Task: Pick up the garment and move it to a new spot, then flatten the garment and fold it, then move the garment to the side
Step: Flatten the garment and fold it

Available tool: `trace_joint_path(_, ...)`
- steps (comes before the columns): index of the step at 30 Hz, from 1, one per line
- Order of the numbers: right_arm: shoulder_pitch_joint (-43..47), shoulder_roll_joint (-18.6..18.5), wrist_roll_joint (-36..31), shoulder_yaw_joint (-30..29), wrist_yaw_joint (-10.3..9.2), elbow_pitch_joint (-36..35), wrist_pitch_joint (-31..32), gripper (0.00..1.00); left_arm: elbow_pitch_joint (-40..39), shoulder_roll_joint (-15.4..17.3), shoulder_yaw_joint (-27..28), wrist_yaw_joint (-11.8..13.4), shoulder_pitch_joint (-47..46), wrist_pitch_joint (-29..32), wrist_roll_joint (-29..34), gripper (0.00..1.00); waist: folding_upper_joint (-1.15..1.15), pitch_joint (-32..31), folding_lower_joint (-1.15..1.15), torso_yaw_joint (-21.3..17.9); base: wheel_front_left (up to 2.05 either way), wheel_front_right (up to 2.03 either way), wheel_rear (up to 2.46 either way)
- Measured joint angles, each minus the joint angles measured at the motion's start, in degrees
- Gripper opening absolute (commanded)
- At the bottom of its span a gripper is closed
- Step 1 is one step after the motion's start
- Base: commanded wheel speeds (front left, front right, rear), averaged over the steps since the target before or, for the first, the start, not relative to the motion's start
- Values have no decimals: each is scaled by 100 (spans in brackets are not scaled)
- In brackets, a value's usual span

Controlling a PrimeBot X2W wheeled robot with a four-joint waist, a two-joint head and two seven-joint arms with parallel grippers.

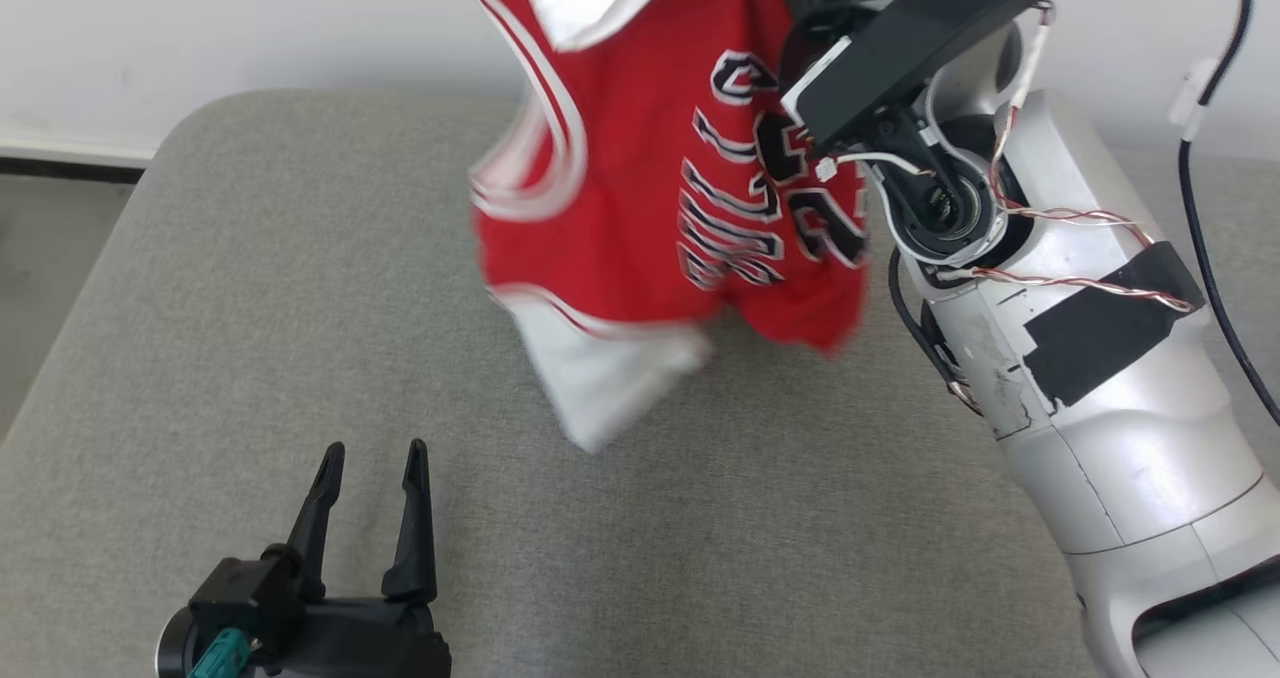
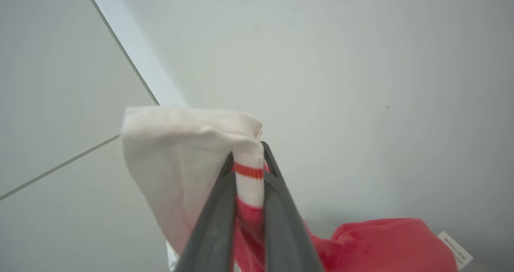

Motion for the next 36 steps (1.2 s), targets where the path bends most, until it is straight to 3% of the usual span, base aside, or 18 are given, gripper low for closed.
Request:
trace_joint_path(2,32,-68,-69,-59,1,160,-334,0,-4,-1,51,1,57,0,18,100,0,-85,0,-83,0,0,0)
trace_joint_path(13,1782,-948,-1288,-528,1,2354,-436,0,-43,-2,96,4,229,0,7,100,0,-234,0,-480,0,0,0)
trace_joint_path(14,1897,-993,-1378,-605,1,2555,-441,26,-41,0,90,4,229,0,0,100,0,-235,0,-516,0,0,0)
trace_joint_path(15,2006,-1022,-1480,-624,1,2738,-360,98,-41,0,92,3,230,0,-2,100,0,-237,0,-550,0,0,0)
trace_joint_path(19,2313,-1074,-1862,-561,1,3099,-51,100,-31,-1,92,4,230,0,-2,100,0,-247,0,-667,0,0,0)
trace_joint_path(23,2334,-1457,-2503,-366,2,3264,345,100,-11,-1,85,4,234,0,-2,100,0,-300,0,-727,0,0,0)
trace_joint_path(28,2080,-1537,-3044,-508,4,2844,328,100,3,1,56,3,309,0,-3,100,0,-383,0,-725,0,0,0)
trace_joint_path(36,1597,-869,-3346,-553,8,2007,917,100,-80,1,-64,-9,242,0,-19,100,0,-264,1,-545,0,0,0)
